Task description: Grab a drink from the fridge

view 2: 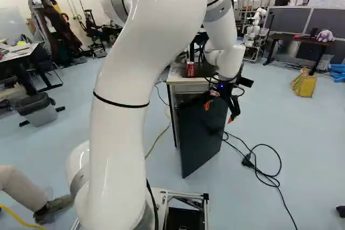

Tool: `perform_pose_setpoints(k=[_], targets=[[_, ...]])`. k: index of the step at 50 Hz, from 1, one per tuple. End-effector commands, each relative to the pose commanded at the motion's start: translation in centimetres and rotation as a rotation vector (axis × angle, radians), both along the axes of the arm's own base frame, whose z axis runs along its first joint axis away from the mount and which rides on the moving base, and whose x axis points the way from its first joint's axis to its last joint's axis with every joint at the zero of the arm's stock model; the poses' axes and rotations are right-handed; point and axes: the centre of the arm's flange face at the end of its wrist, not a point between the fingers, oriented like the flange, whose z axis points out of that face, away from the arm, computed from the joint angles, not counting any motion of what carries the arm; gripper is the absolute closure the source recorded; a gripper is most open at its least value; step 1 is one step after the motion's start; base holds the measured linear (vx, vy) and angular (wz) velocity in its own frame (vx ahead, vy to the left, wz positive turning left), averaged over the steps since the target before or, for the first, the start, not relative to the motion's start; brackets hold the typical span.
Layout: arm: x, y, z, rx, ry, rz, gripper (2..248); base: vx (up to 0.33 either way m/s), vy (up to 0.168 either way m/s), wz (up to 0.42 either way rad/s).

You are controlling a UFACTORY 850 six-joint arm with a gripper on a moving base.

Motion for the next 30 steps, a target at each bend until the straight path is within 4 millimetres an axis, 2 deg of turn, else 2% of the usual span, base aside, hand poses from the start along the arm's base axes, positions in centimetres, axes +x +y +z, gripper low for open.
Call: perform_pose_setpoints(k=[30], targets=[[0.76,0.78,-0.05,-0.084,-0.05,0.063,3,0.0,0.0,0.0]])
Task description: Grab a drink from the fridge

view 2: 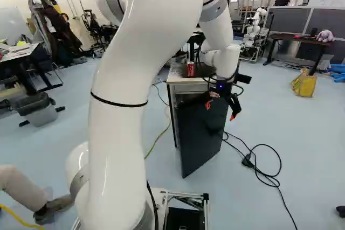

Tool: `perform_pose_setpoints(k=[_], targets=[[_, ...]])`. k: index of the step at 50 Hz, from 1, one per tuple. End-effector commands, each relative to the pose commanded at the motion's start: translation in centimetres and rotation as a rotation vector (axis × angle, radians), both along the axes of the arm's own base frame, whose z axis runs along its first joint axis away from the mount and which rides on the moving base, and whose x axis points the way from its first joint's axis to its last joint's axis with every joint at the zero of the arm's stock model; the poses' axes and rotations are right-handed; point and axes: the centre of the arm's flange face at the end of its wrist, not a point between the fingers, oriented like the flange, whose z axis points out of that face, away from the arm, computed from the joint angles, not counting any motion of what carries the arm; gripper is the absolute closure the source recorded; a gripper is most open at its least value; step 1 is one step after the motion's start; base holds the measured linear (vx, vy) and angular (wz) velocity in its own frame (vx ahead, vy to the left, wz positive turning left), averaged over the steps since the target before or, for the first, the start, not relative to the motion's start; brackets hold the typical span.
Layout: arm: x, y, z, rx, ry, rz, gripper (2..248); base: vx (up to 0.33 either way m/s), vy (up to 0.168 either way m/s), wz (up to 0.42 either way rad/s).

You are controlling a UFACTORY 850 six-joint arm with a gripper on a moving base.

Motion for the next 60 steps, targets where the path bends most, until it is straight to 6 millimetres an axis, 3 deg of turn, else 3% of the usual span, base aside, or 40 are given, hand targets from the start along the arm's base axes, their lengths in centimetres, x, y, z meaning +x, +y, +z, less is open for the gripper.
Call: perform_pose_setpoints(k=[60], targets=[[3.2,2.5,0.2,-0.158,-0.122,0.16,3,0.0,0.0,0.0]])
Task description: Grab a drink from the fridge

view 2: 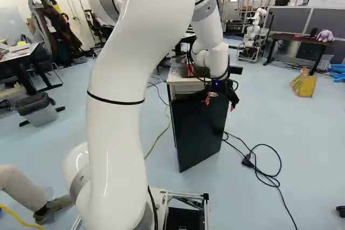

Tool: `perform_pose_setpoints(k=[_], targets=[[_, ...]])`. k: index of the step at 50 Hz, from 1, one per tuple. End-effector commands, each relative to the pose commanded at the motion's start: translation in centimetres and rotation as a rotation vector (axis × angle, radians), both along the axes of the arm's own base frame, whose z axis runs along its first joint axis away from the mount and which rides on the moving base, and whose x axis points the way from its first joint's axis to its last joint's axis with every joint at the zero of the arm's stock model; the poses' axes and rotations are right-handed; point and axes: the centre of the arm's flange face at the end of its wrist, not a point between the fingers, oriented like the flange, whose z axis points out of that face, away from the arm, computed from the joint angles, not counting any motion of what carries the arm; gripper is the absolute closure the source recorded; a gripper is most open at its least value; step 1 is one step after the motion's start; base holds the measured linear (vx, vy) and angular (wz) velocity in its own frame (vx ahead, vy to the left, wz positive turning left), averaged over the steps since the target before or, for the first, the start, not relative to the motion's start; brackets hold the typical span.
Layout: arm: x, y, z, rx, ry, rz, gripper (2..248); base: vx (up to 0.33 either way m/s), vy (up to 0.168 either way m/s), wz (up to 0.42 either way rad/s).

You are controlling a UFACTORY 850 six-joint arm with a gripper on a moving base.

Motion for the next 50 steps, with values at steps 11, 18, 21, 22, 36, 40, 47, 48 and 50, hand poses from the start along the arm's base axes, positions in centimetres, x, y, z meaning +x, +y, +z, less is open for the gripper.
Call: perform_pose_setpoints(k=[11,18,21,22,36,40,47,48,50], targets=[[0.6,0.5,0.1,-0.025,-0.026,0.029,3,0.0,0.0,0.0],[1.0,0.8,0.1,-0.04,-0.042,0.046,3,0.0,0.0,0.0],[1.2,0.9,0.2,-0.046,-0.048,0.053,3,0.0,0.0,0.0],[1.2,1.0,0.2,-0.048,-0.05,0.056,3,0.0,0.0,0.0],[1.9,1.7,0.3,-0.069,-0.075,0.086,3,0.0,0.0,0.0],[2.1,1.9,0.3,-0.072,-0.081,0.092,3,0.0,0.0,0.0],[2.4,2.3,0.3,-0.076,-0.089,0.102,3,0.0,0.0,0.0],[2.5,2.4,0.3,-0.077,-0.09,0.103,3,0.0,0.0,0.0],[2.5,2.5,0.3,-0.077,-0.092,0.105,3,0.0,0.0,0.0]])
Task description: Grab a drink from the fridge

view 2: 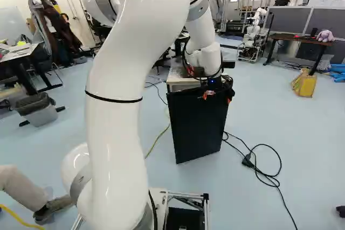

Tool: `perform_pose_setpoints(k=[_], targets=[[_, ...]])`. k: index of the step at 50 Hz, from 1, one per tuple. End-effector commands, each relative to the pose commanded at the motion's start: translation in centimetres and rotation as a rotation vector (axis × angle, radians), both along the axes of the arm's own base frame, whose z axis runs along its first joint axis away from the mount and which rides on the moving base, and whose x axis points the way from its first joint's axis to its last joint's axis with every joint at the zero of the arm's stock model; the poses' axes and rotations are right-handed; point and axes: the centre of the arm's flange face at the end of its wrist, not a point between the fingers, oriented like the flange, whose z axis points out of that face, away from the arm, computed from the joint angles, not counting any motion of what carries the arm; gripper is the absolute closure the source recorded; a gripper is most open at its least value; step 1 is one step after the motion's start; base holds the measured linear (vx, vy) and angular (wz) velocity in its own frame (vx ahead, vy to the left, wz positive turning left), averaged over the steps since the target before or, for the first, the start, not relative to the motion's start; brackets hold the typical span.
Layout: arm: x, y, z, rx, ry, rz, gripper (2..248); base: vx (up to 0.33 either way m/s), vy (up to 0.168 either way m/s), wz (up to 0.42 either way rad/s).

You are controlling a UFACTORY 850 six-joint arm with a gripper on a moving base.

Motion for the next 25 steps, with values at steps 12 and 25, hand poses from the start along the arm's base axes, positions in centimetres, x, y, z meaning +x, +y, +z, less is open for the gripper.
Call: perform_pose_setpoints(k=[12,25], targets=[[0.5,0.7,0.0,-0.004,-0.01,0.015,3,0.0,0.0,0.0],[1.0,1.4,0.1,-0.008,-0.021,0.031,3,0.0,0.0,0.0]])
